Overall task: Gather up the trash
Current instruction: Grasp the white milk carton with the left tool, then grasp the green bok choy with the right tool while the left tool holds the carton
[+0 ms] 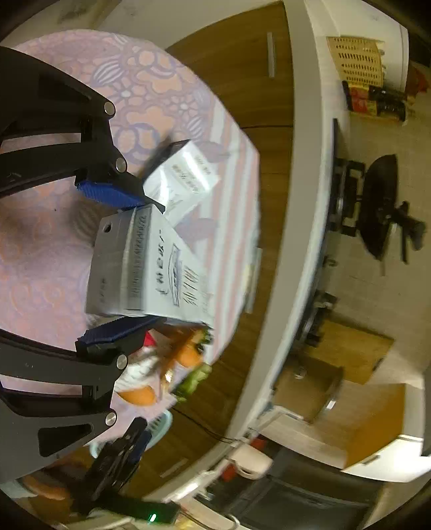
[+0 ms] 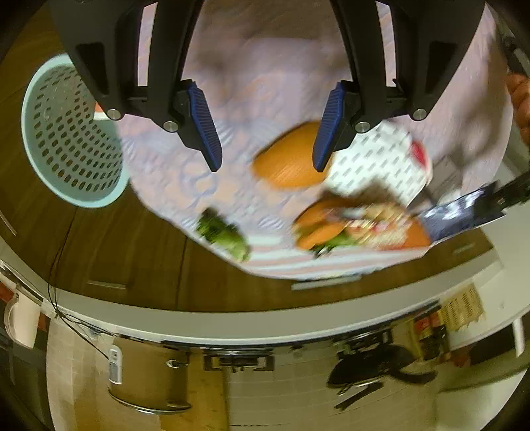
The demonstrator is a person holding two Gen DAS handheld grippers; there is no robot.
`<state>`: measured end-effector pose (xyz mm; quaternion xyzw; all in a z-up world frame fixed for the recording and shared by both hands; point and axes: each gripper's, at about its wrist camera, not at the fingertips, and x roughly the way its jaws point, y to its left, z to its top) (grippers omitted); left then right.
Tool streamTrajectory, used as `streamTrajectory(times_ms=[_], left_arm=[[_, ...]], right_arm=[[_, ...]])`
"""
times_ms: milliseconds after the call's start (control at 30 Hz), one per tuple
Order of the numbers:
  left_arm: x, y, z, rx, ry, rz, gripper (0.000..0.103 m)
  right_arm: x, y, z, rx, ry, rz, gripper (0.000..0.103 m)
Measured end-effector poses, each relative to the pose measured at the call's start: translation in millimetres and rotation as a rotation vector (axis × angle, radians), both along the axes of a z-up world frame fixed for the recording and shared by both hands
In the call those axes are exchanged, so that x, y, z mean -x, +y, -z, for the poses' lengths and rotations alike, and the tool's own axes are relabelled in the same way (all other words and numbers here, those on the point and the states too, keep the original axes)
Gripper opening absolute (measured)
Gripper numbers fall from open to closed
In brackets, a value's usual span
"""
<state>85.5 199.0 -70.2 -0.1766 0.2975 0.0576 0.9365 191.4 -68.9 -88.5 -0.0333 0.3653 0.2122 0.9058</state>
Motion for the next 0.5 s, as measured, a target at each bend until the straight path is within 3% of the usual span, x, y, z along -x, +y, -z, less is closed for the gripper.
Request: streamTrajectory(times_ms=[133,500], left_arm=[[-1.9,1.6,-14.1,0.011,-0.047,-0.023,0.054],[-30.0,-4.0,-28.4,0.007,-0.085,-0.023,0.054]], right_arm=[[-42.9,-10.7,-2.2,0.038,-0.004,0.037,0.053],[-141.7,9.0,40.7,0.059,0.150,-0.023,0.053]])
